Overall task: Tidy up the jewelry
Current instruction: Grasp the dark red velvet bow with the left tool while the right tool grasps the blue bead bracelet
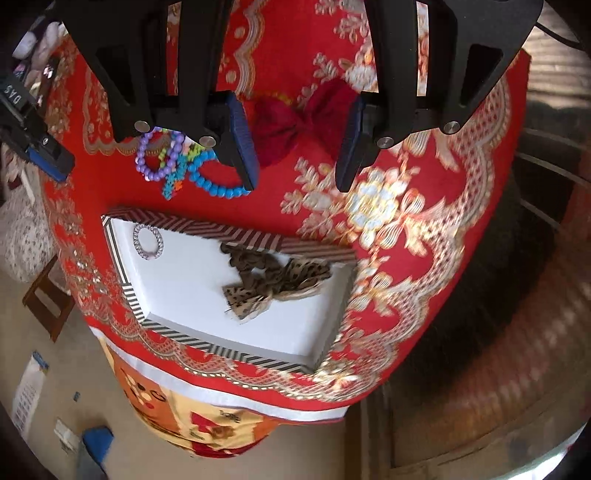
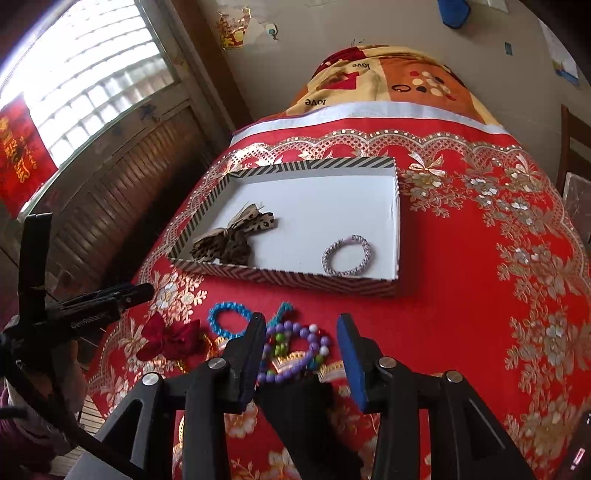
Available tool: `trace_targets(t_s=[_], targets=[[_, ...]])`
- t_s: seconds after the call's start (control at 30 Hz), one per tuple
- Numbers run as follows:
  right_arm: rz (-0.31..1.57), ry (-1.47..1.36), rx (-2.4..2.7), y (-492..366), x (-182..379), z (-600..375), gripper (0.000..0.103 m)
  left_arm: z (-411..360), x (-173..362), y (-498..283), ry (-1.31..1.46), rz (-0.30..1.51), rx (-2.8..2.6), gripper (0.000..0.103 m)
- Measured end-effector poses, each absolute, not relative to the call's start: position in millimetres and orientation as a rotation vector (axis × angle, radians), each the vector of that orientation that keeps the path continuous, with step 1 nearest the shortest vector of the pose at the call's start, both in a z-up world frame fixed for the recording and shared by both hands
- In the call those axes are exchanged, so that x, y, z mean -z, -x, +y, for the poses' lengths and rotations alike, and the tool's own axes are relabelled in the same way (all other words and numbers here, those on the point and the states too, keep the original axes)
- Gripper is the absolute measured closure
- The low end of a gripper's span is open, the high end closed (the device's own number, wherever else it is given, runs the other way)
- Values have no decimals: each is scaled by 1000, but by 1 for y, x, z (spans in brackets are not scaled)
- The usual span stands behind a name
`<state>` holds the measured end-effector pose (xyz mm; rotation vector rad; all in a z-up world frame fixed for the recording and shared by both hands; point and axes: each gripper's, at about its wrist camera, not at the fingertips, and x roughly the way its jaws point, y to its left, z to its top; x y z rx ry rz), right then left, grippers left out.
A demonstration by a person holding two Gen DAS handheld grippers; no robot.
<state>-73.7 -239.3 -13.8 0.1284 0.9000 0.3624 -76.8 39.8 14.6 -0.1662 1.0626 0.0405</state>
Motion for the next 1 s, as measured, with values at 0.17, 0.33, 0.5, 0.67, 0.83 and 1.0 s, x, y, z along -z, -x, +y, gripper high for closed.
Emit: trace_targets(t_s=[0.17, 0.33, 0.5, 0.67, 0.83, 1.0], targets=[[912, -124, -376, 86, 18, -241, 62, 57, -16, 98, 215, 1071, -79, 61], [926, -122, -388, 93, 23, -240, 60, 67, -10, 114, 253, 1108, -82, 60], [948, -121, -391, 95, 30, -241, 60, 70, -5, 121, 298, 1132, -69, 60], [957, -112, -394, 95, 32, -239, 60, 79, -2, 120, 390, 1147, -47, 56], [977, -112, -393, 92, 37, -239, 59, 87, 4, 115, 475, 1170, -37, 56], [987, -110, -396, 90, 39, -237, 58, 86, 8, 108, 555, 1194, -15, 56]])
